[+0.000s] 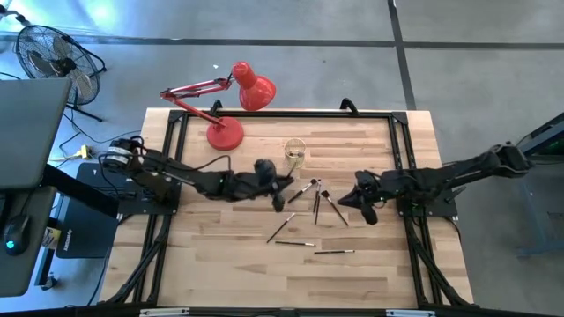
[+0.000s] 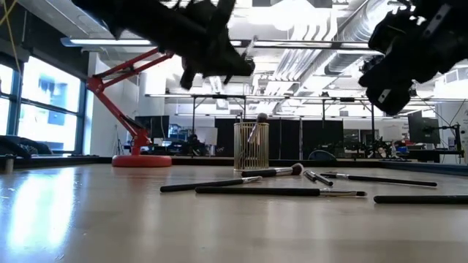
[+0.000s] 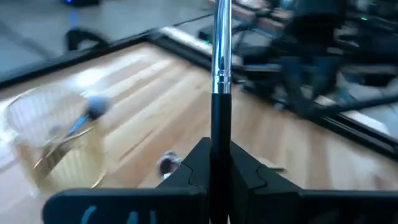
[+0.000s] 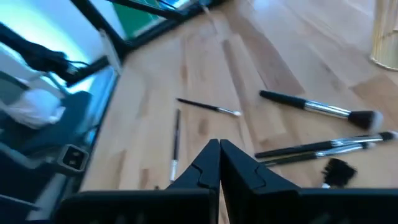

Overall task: Put items in baskets/containers
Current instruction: Put the makeup brush into the wire bin

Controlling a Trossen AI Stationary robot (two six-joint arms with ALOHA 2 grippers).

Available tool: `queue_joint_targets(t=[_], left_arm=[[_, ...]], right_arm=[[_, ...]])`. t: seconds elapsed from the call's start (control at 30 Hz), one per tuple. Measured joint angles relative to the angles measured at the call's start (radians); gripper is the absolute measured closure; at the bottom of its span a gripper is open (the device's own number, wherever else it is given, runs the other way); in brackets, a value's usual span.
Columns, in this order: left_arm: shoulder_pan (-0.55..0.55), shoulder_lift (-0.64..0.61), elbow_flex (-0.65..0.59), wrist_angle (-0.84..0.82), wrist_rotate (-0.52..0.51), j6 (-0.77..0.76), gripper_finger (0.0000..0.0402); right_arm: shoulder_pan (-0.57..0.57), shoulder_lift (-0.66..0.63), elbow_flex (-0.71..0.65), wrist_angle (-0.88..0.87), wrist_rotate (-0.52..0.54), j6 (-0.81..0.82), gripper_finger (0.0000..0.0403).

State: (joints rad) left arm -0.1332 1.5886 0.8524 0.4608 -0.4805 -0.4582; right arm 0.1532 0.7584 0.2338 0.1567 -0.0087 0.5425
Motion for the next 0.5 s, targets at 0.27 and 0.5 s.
queue_joint_targets(t=[0.27, 0.5], left_arm=[[0.06, 0.021, 0.0, 0.173, -0.083, 0.025, 0.0388], [0.143, 0.192, 0.005, 0.507, -0.079, 0.139, 0.0388]], right_arm=[[0.0, -0.026, -0.022, 0.005, -0.002, -0.026, 0.0401], [0.0, -0.025, -0.022, 0.009, 0.02, -0.052, 0.0402]])
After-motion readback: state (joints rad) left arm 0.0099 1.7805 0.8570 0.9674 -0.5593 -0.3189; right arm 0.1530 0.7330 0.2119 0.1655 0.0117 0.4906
